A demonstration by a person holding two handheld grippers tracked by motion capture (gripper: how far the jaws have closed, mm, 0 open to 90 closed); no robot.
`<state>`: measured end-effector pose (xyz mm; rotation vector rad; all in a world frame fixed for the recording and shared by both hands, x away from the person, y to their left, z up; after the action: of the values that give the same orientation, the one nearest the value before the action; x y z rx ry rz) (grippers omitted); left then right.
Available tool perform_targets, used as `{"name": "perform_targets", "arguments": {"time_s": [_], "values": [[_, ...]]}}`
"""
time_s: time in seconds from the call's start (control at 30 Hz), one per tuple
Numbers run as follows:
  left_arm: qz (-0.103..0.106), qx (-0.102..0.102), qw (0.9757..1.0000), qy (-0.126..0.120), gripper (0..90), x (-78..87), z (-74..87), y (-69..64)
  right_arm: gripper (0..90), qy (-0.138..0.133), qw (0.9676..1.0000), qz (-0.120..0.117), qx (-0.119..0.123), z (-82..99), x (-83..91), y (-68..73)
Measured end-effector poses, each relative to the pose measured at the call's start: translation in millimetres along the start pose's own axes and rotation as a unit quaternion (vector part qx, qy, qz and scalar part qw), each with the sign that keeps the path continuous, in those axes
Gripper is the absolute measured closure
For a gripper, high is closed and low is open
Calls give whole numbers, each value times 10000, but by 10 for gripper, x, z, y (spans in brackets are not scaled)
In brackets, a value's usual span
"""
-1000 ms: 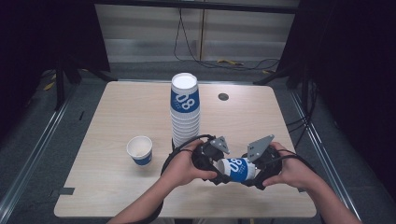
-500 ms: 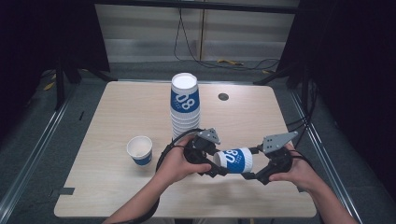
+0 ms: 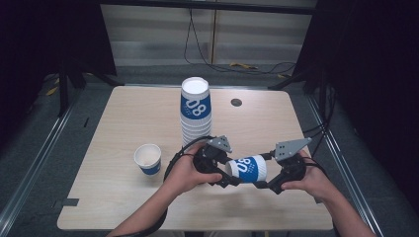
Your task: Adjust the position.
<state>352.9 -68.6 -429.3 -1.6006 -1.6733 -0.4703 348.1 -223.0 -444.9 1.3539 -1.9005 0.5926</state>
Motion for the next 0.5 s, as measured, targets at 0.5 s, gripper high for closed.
{"name": "perform_targets", "arguments": {"time_s": [0.5], "values": [[92,-158,9998,104,298,-51,15,-67,148,129,9981,-20,607,-38,7,93]]}}
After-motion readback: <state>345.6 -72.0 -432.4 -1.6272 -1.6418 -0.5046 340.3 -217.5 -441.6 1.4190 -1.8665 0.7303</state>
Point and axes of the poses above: each handheld gripper's, and its own axes: x roughly backward along the jaws, z roughly out of its underside, y roughly to its left, the point moved 7 cm from there along -x, roughly forward along the jaws, and after that the axes turned 10 degrees about y, right-handed, at the moved point
